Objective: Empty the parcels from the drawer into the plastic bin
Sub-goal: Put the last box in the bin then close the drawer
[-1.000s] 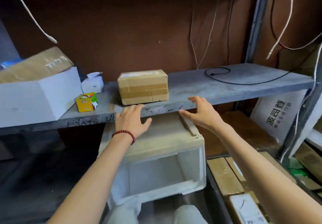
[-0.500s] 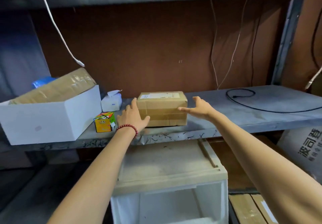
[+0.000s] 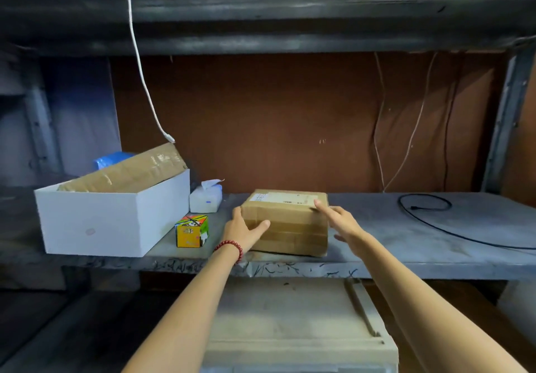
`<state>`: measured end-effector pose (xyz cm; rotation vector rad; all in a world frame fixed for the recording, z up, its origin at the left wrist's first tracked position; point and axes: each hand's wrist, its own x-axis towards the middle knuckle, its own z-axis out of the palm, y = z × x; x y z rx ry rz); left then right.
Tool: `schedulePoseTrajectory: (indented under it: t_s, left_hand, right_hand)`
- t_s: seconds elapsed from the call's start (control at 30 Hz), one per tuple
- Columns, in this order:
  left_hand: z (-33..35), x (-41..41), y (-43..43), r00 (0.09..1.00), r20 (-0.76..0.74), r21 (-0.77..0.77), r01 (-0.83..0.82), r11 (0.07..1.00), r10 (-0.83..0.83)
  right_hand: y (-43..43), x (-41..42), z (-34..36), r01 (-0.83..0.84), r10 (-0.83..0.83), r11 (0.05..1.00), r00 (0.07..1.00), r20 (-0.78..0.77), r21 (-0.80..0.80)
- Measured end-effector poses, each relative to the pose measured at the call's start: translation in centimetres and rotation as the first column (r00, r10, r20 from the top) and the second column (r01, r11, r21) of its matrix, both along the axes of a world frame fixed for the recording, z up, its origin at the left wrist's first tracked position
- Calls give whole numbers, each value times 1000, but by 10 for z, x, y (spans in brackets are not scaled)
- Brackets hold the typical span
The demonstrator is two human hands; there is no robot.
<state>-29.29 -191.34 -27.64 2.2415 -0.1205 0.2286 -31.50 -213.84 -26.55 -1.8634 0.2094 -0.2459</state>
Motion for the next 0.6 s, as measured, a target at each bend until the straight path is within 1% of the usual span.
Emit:
schedulePoseTrajectory:
  t_s: [0.07,0.2,0.3,0.37,0.47,0.6]
  left_hand:
    - [6,-8,0,1000,12,-10,5,1000,-5]
    - [19,-26,5,998,57,-34,2,999,0]
    - [32,-45,10,994,109,7,-3,1000,3]
    - [37,-59,15,989,147,3,-1,1000,0]
    - [35,-82,26,979,202,-10,16,1000,-14]
    - [14,-123,46,977,213,-75,5,997,11]
  right_hand:
    - [-1,-8,2,16,-16,1000,1000,12,-19]
    - [3,-27,11,-38,23,992,991,133,117]
    - [6,-48,20,-78,46,985,978,204,151]
    - [9,-64,22,-90,52,983,972,229,160]
    - [18,-92,28,-152,78,964,946,316,218]
    - [29,-117,9,-199,86,933,933,350,301]
